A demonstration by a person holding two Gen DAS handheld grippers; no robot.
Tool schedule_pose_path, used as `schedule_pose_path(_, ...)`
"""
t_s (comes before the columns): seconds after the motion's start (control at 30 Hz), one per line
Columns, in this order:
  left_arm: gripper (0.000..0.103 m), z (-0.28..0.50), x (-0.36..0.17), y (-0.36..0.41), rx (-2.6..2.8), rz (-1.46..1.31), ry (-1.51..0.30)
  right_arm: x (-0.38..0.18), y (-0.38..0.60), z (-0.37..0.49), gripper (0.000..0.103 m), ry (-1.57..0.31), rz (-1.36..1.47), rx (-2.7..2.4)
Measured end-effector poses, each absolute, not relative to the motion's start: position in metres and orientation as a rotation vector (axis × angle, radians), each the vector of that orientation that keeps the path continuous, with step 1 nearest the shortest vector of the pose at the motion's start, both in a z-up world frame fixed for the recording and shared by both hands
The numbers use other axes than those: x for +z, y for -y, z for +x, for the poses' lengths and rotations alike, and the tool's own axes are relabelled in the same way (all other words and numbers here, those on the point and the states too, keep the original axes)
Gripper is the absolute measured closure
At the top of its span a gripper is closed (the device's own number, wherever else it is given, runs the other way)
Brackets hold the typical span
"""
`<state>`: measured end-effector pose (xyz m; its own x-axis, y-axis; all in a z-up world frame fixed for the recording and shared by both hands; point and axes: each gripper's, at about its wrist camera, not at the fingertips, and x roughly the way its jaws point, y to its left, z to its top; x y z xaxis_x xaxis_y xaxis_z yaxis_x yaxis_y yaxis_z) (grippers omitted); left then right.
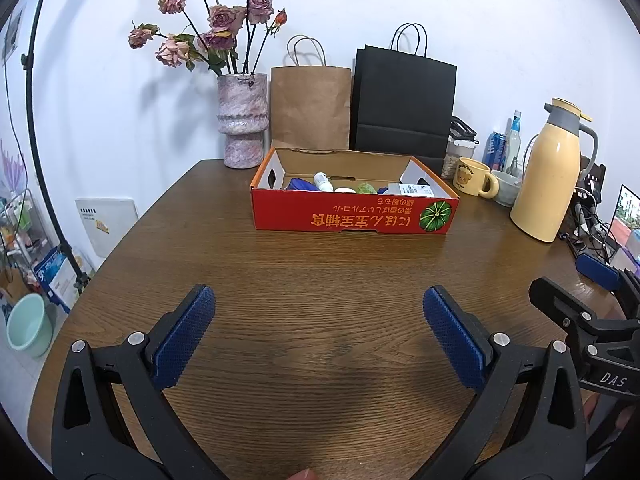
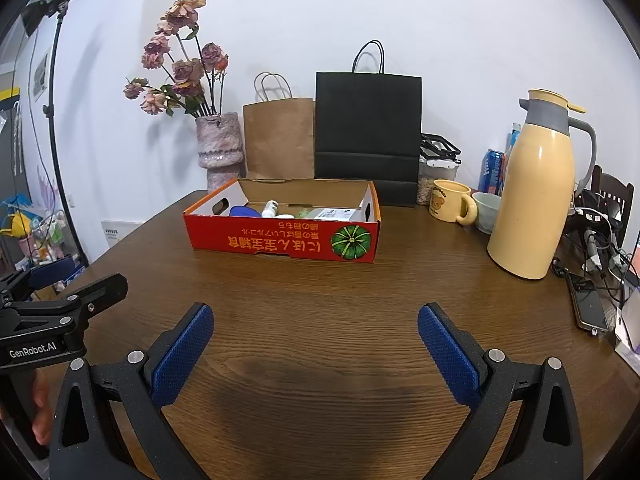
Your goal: Organize rigid objects
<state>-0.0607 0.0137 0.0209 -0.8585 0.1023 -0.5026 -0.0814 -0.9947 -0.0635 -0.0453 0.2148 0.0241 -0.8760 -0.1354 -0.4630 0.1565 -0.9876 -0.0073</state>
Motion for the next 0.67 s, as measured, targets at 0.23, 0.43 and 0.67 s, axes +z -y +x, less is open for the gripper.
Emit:
schedule_pose_path(0.23,0.0,-0.0602,0.0201,-0.0151,2.933,-0.795,0.056,0.0235,-0.2146,-0.0457,0.0,-0.066,0.712,-2.903)
schedule_pose_path(0.43,0.0,-0.0599,0.0188,-0.0158,2.924,-0.793,0.053,0.0238,-0.218,-0.0468,0.0,-0.063,0.716,-2.901)
schedule_pose_path(0.67,0.0,-0.0608,0.0179,-0.0145,2.916,-0.796,0.08,0.0237,-0.2184,-0.0469,0.0,-0.063,0.717,-2.9)
